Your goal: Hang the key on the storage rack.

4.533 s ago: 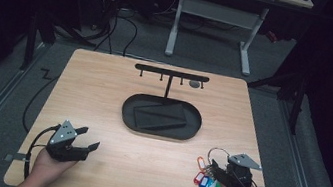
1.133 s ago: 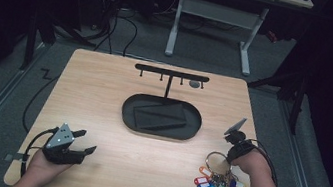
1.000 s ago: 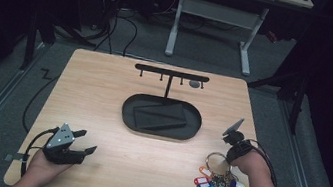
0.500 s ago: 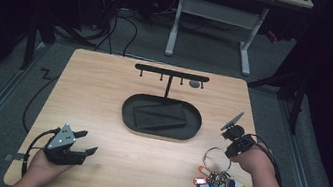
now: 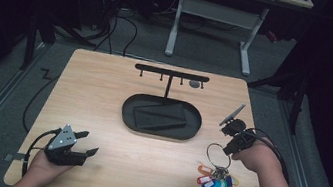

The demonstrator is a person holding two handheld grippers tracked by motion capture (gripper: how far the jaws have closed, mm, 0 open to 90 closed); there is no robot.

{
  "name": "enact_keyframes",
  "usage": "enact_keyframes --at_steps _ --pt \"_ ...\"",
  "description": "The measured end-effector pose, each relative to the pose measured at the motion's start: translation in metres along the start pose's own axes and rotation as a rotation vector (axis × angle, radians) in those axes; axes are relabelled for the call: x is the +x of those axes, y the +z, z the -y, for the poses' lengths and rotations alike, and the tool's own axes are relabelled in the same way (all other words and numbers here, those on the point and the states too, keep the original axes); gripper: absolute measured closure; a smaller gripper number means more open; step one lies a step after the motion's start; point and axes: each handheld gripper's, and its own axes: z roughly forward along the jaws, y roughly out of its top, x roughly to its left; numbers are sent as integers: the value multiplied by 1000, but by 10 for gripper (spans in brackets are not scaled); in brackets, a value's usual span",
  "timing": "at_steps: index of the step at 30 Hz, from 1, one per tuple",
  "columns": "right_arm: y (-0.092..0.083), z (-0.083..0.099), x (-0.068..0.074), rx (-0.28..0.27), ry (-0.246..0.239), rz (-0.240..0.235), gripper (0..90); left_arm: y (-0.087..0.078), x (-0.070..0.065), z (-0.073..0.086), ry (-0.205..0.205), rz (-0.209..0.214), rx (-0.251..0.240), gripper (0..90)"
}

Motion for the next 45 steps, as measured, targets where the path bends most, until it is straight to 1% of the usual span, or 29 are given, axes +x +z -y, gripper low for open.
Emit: enact_keyframes --at_steps 1,2,3,6,7,8,9,13,14,16,17,19,21,22,23,25,28,29,31,33,34,35,38,39,45 --pt "0 0 0 0 0 0 878 0 0 0 0 0 0 321" --pt "-4 0 3 11 30 -1 878 0 0 0 -1 1 0 321" --pt "-7 -1 1 -1 -2 1 877 0 0 0 0 1 1 321" --pt "-17 -3 2 -7 -5 1 877 0 1 0 -2 1 -1 320" --pt "-23 -4 1 -11 3 -5 877 0 1 0 -3 4 -3 320" --pt "-23 -4 1 -11 3 -5 877 0 1 0 -3 4 -3 318" --pt "-28 -4 0 -22 19 -23 877 0 1 0 -3 5 -9 317" --pt "-35 -5 -1 -24 31 -34 877 -1 0 0 2 12 -21 316" --pt "-39 -6 -2 -27 30 -34 877 -1 0 0 2 13 -21 316" --pt "-42 -7 -1 -24 32 -36 877 -1 0 0 1 15 -21 315" --pt "-47 -9 -1 -24 29 -40 877 -1 0 0 2 15 -21 316" --pt "-49 -10 -1 -25 27 -38 877 -1 -1 0 5 18 -17 316" --pt "-54 -12 -2 -34 30 -39 877 -1 -1 0 4 17 -20 316" --pt "-60 -14 -2 -43 31 -35 877 -1 -1 0 3 18 -20 316" --pt "-60 -14 -2 -43 31 -35 877 -1 0 0 2 18 -21 316" --pt "-66 -16 -2 -46 37 -31 877 -1 0 0 3 19 -21 316" --pt "-73 -21 -2 -60 23 -33 877 -1 -1 -1 5 22 -18 316" --pt "-77 -25 -1 -64 22 -29 877 -1 -1 -1 7 23 -16 316" --pt "-79 -27 -1 -64 25 -26 877 -1 -1 -1 7 24 -17 316" --pt "-82 -32 -1 -69 19 -23 877 -1 -1 -1 5 24 -19 317" --pt "-83 -34 -1 -71 26 -22 877 -1 -1 -1 4 24 -22 317" --pt "-85 -36 -1 -73 18 -18 877 -1 0 -1 5 23 -22 317" --pt "-88 -42 -1 -77 14 -14 877 -1 0 0 4 24 -23 317" --pt "-90 -46 -1 -76 19 -14 877 0 0 0 5 23 -22 317" --pt "-88 -55 -1 -74 5 -14 878 -1 0 0 6 24 -19 317"
